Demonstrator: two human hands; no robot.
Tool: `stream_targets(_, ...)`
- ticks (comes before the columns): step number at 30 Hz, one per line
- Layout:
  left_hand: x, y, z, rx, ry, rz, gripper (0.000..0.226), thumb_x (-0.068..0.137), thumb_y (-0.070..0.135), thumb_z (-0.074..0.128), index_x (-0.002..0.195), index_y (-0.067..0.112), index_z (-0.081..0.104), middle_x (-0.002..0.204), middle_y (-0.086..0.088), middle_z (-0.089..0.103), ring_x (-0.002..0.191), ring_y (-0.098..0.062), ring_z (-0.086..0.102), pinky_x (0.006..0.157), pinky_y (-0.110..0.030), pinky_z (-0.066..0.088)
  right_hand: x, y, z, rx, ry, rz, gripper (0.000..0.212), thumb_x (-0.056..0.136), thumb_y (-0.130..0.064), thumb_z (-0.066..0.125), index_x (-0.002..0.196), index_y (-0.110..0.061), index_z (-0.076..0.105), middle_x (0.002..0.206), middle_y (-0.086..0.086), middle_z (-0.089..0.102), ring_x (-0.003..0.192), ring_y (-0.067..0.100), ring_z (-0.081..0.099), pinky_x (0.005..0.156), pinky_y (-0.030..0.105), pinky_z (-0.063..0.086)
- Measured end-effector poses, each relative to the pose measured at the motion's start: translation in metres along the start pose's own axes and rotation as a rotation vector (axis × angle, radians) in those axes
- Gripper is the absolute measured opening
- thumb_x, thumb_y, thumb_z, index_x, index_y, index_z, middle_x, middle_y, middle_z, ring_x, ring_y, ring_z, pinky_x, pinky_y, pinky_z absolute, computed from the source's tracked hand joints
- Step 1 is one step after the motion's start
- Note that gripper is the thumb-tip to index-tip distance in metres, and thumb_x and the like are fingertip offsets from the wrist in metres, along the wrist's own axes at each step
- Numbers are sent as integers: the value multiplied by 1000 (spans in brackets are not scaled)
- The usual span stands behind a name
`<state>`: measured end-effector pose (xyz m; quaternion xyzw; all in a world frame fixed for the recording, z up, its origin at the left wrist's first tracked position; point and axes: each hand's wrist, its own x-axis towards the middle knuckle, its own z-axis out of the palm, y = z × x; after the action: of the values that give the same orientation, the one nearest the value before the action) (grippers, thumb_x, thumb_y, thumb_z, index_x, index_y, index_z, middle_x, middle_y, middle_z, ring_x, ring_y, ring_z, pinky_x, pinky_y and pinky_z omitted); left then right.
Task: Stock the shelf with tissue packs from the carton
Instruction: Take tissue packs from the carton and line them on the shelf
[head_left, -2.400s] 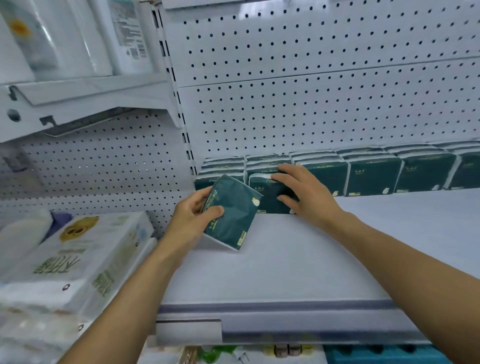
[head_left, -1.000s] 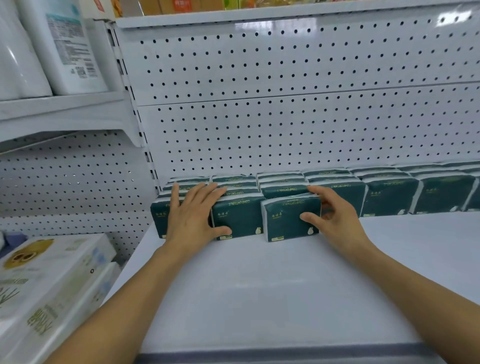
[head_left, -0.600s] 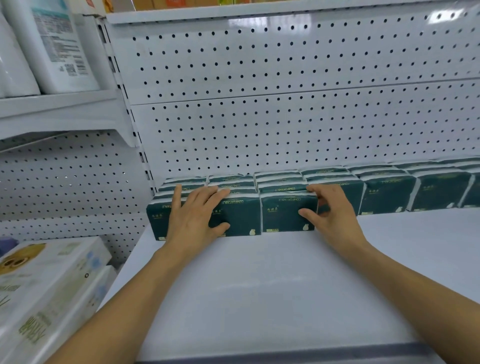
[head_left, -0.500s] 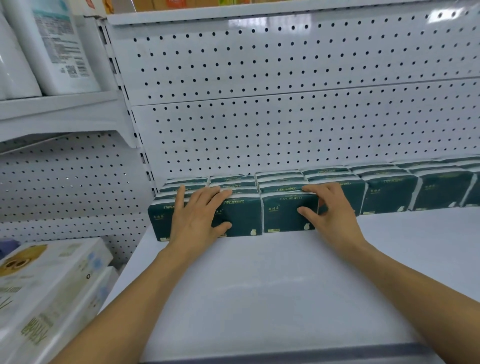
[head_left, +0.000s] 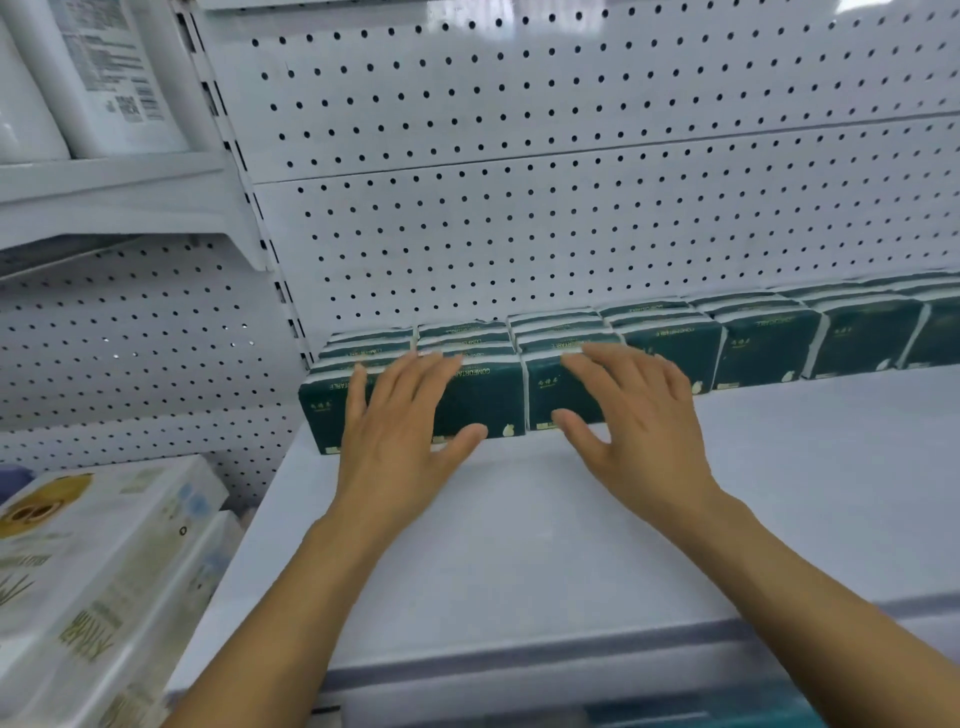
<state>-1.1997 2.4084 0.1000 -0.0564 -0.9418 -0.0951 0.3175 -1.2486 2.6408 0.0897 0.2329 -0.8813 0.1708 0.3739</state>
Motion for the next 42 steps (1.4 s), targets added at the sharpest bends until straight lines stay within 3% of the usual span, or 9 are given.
stream_targets(4, -49, 6, -22, -12, -2, -9, 58, 93, 64, 36, 135, 30, 55, 144, 8, 51, 143, -14, 32, 122, -52, 11, -28, -37, -9, 157, -20, -60, 39, 93, -44, 48, 120, -23, 65, 131, 2, 59, 123, 22, 52, 108, 52, 35)
stream_targets(9, -113, 16, -56, 15, 84, -51, 48, 96, 54, 44, 129, 24, 60, 132, 4, 61, 130, -17, 47, 117, -50, 24, -64, -72, -27, 292, -59, -155, 42, 96, -44, 45, 130, -22, 59, 131, 2, 60, 119, 23, 56, 104, 48, 40)
stream_targets(13, -155, 29, -83, 78, 166, -153, 51, 95, 52, 47, 135, 21, 56, 125, 1, 62, 118, -17, 48, 105, -34, 29, -84, -99, -41, 379, -48, -295, 44, 95, -35, 52, 136, -18, 54, 125, 4, 62, 108, 25, 59, 82, 37, 48)
stream_targets(18, -222, 49, -100, 119, 109, -356, 57, 95, 57, 44, 141, 25, 48, 127, 4, 61, 114, -20, 56, 88, -36, 43, -117, -128, -56, 500, -174, -398, 46, 94, -38, 46, 138, -22, 46, 110, 2, 65, 85, 25, 62, 51, 36, 50)
stream_targets(22, -279, 55, -108, 209, -11, -486, 62, 94, 61, 41, 144, 24, 45, 125, 2, 63, 110, -24, 61, 85, -41, 49, -148, -149, -53, 456, -339, -449, 53, 94, -41, 52, 142, -21, 44, 110, 2, 66, 89, 28, 62, 57, 36, 49)
stream_targets(28, -361, 58, -125, 242, -172, -731, 72, 91, 70, 29, 149, 28, 37, 141, -2, 56, 126, -26, 54, 101, -47, 45, -198, -186, -37, 518, -474, -560, 52, 93, -43, 48, 138, -17, 48, 109, 8, 66, 92, 32, 63, 62, 39, 52)
stream_targets(31, -403, 53, -129, 259, -228, -811, 72, 90, 71, 24, 148, 28, 36, 139, -2, 56, 124, -26, 55, 98, -44, 46, -221, -211, -27, 559, -519, -603, 50, 92, -39, 54, 137, -17, 50, 111, 9, 66, 94, 33, 63, 63, 38, 50)
stream_targets(39, -502, 22, -137, 263, -233, -1054, 60, 96, 61, 41, 147, 28, 40, 143, 2, 53, 124, -21, 55, 93, -43, 50, -276, -304, 9, 685, -686, -775, 39, 95, -38, 53, 129, -20, 56, 113, 6, 65, 97, 30, 63, 65, 39, 52)
stream_targets(42, -538, 0, -136, 239, -230, -1165, 53, 98, 55, 46, 144, 29, 43, 139, 4, 54, 122, -18, 54, 90, -40, 50, -301, -346, 29, 732, -754, -780, 34, 98, -37, 51, 126, -20, 60, 119, 4, 62, 104, 26, 60, 73, 35, 48)
